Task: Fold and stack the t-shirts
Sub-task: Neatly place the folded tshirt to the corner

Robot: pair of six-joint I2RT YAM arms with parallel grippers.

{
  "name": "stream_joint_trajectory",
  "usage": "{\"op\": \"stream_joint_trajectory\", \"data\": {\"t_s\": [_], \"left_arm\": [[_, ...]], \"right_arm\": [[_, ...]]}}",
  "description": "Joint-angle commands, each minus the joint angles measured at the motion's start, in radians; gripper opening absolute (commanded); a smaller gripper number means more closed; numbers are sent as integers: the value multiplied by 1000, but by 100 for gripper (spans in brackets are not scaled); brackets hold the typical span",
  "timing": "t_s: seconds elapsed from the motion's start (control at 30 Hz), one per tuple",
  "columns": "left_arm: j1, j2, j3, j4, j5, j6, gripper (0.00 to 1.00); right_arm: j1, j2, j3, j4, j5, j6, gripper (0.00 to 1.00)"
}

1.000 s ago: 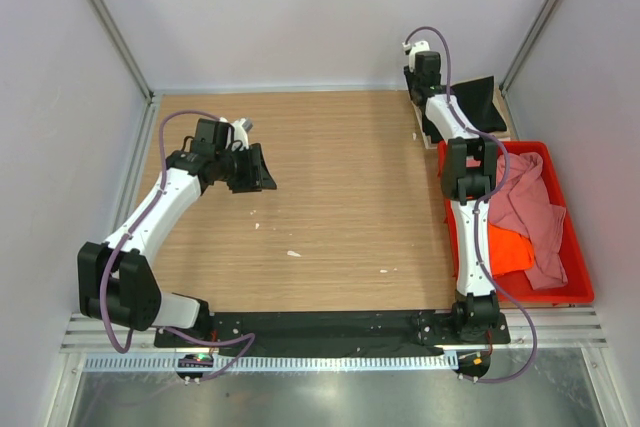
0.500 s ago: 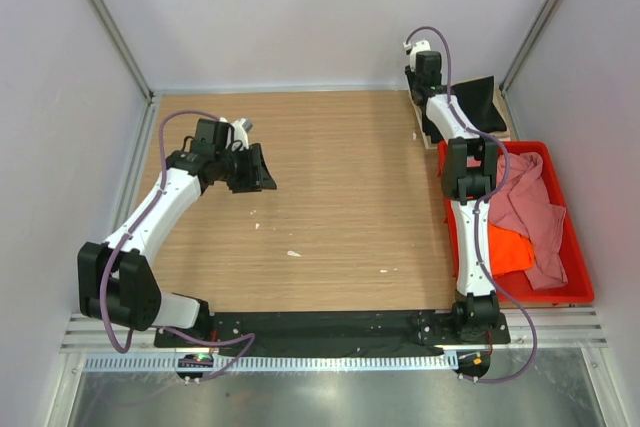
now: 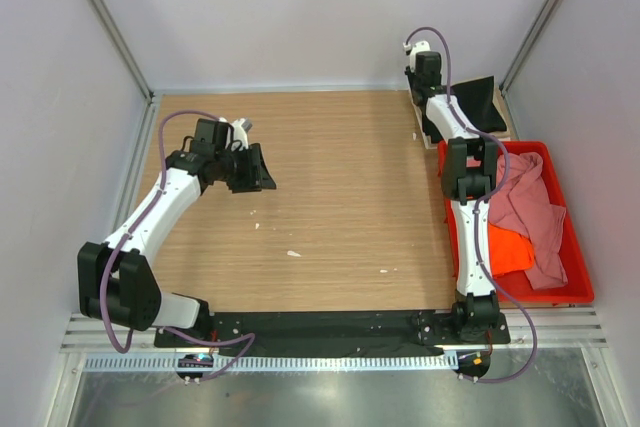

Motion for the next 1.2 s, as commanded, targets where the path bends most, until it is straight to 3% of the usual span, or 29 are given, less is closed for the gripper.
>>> {"op": "stream_joint_trajectory", "data": {"t_s": [0.0,0.2,0.23,0.27,0.37,0.67,1.0,1.17], "left_arm": [[7,-15,26,0,18,6,48],[10,-15,26,2,21,6,48],[10,-15,26,2,21,6,48],[12,-13,26,3,21,6,48],[13,-13,25,2,22,5,48],[15,-15,23,2,25,5,48],[17,-15,22,3,31,5,47],[15,-13,19,3,30,6,48]], "right_arm": [[8,15,36,24,-8,-4,35],[13,33,53,9,-8,-9,30],[16,33,53,11,-4,-10,26],[15,33,53,12,-4,-13,16],[18,23,50,27,-4,-15,1],[24,-82,-50,138,-7,-32,1],[24,-71,-52,153,5,-15,1],[19,-79,-35,129,44,23,34]]}}
